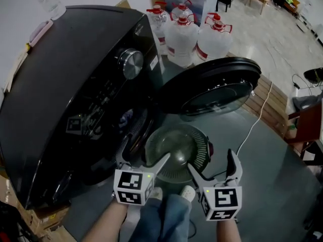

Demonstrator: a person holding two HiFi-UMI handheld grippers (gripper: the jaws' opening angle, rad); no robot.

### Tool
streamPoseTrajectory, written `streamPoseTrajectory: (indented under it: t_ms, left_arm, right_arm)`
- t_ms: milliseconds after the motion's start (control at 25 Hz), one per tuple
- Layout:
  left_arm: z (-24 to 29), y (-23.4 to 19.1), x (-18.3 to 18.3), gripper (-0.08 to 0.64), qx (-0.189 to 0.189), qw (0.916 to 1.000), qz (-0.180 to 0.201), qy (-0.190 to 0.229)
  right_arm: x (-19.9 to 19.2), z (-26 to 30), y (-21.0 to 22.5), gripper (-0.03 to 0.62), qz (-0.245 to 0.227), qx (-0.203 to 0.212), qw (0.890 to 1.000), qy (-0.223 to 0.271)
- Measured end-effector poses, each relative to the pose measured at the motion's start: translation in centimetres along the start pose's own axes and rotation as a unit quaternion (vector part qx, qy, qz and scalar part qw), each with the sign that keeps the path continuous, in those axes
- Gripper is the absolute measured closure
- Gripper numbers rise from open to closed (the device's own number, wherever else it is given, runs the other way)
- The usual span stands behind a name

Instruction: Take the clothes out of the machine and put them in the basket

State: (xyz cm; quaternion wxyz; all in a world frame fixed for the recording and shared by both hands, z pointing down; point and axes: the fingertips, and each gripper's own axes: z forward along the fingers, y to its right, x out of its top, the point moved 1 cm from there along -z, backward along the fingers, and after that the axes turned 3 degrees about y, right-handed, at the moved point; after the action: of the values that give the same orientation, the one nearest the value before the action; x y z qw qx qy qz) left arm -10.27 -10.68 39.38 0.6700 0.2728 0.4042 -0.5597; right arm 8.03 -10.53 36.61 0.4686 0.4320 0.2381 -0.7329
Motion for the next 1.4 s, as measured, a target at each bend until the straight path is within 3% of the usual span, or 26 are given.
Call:
streamPoseTrajectory:
  t_ms: [200, 600, 960, 1160, 1240, 1400]
  left_arm:
    - [2.3, -2.9, -3.9, -0.006, 0.016, 0.9993, -0.026, -0.020]
    - [6.2, -11.8, -9.5, -0.006, 0.115, 0.9918, 0.009, -0.055]
    - [9.8, -18.6, -11.4, -0.005, 0.192, 0.9780, -0.007, -0.080]
    - [11.1, -22.8, -11.6, 0.048, 0.255, 0.9623, -0.025, -0.091]
    - [11.7, -24.0, -12.1, 0.073, 0.270, 0.9567, -0.008, -0.108]
    - [13.4, -25.7, -12.1, 0.085, 0.273, 0.9500, 0.067, -0.136]
  right_arm:
    - [-3.7, 3.1, -0.7, 0.029, 0.012, 0.007, 1.000, -0.011]
    - [-9.2, 8.5, -3.9, 0.029, -0.016, 0.039, 0.999, -0.035]
    - [-12.9, 11.8, -5.6, 0.029, -0.006, 0.052, 0.997, -0.055]
    - [-14.1, 13.3, -6.2, 0.029, -0.005, 0.060, 0.996, -0.066]
    - [-14.4, 13.7, -6.3, 0.029, -0.006, 0.063, 0.996, -0.069]
    - [-14.7, 14.3, -6.5, 0.029, -0.015, 0.070, 0.995, -0.067]
